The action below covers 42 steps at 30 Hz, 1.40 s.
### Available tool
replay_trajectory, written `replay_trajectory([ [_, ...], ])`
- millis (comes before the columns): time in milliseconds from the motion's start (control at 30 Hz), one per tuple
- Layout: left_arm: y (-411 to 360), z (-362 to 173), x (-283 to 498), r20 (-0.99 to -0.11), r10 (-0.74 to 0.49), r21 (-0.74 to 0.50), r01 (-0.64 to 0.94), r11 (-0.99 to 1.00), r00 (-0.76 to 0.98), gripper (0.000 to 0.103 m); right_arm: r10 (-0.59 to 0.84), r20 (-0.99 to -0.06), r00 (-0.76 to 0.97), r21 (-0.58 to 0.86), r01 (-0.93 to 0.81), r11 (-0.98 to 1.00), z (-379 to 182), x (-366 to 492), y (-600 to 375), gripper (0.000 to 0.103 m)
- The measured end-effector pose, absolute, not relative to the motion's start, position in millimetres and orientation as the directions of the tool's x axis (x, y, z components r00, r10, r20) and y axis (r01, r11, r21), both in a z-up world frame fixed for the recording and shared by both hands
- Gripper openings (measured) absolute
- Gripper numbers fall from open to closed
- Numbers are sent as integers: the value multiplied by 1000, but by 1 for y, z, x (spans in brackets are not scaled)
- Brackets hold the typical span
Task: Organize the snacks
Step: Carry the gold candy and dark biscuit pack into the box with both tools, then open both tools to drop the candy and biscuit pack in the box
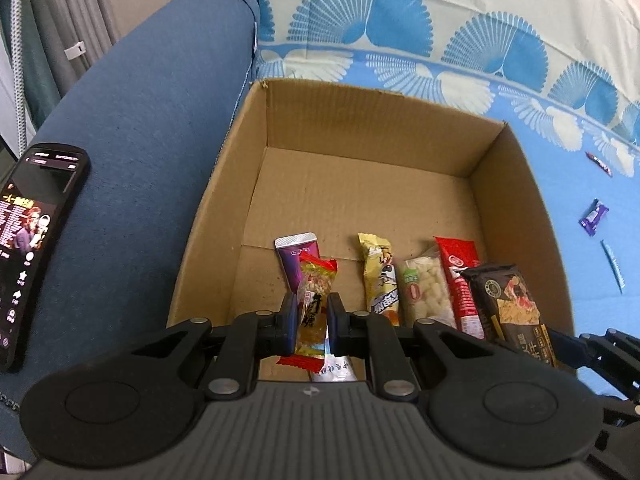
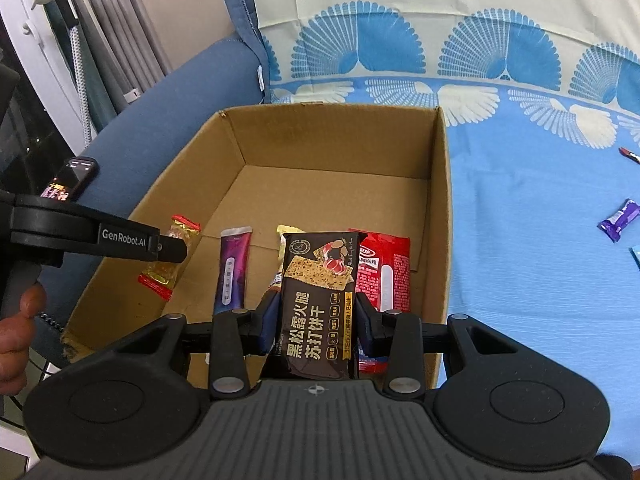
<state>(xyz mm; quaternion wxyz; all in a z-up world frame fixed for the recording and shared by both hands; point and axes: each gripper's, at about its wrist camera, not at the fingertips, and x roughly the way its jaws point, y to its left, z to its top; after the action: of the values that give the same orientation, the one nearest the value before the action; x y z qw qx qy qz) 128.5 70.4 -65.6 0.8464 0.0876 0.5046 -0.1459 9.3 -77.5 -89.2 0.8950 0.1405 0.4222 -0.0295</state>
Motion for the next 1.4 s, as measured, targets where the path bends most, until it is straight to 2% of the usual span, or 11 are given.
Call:
replay_trajectory([
  [833,61,-95,148,-910,-87,61,338,939,406,18,78,-782,619,220,157,963,-105,37,-84,41],
  [867,62,-96,150,-911,-85,60,334,941,403,23,88,-784,615,232,157,960,-104,39,-86,43],
  [900,64,-95,151,-913,-80,59,324,944,400,47,89,-785,613,240,168,956,-103,39,-87,43],
  [933,65,-93,150,-913,-75,58,311,949,401,86,87,-788,609,244,179,953,-102,39,-88,53],
  [967,68,-89,149,-907,-73,57,293,954,415,102,82,-791,607,242,187,952,-99,38,-88,66],
  [1067,77,-79,138,-885,-90,46,278,960,457,103,73,-794,603,230,188,955,-92,27,-85,86],
  [1100,80,-79,133,-890,-83,52,281,958,448,103,73,-797,599,226,184,957,-89,21,-83,88],
  [1400,106,-54,52,-885,-57,89,287,954,462,103,55,-792,608,209,185,960,-57,-49,-60,95],
])
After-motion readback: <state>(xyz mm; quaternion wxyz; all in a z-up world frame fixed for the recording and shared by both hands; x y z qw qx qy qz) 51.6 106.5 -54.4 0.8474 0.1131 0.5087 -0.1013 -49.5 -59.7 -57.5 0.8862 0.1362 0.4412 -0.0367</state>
